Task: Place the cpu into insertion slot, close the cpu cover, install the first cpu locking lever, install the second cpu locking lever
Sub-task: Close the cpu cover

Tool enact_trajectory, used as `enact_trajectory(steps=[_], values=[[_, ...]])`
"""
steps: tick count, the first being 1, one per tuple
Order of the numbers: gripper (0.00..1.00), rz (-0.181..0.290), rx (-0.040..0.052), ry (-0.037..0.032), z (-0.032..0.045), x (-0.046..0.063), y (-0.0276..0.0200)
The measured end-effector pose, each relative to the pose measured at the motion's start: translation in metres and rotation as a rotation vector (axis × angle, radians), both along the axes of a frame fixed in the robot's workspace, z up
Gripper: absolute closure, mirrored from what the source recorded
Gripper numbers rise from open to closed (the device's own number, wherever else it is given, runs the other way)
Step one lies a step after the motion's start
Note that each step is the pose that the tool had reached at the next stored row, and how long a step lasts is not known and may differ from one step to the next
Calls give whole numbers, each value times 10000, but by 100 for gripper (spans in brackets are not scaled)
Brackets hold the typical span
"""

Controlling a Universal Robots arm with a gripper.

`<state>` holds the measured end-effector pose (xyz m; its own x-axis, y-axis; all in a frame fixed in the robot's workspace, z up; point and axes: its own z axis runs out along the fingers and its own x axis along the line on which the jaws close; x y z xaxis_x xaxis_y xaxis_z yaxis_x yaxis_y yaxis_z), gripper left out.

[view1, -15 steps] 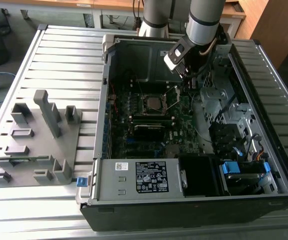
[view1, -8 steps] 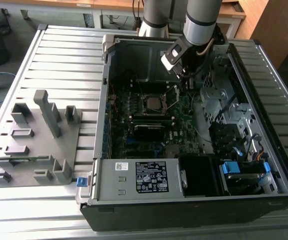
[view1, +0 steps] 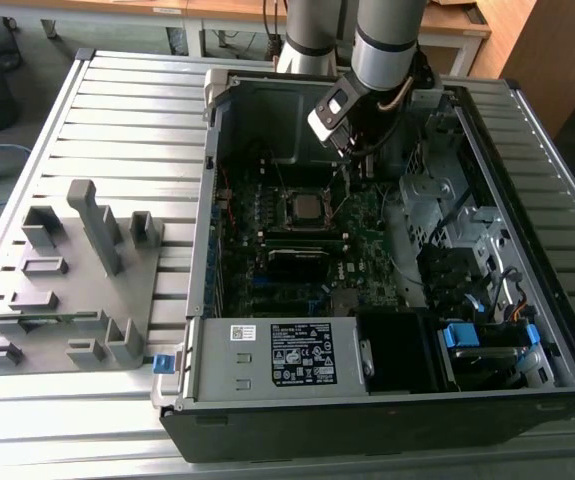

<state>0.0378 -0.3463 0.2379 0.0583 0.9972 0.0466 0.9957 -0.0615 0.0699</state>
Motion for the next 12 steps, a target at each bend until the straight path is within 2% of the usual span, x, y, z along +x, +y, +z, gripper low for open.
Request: enact_trajectory(steps=[6,9,11,12], values=[[90,0,0,4,0,-1,1],[90,-1,-1,40,-1,-1,1],[90,0,0,370,-1,-1,0],[90,0,1,372,-1,-1,1]])
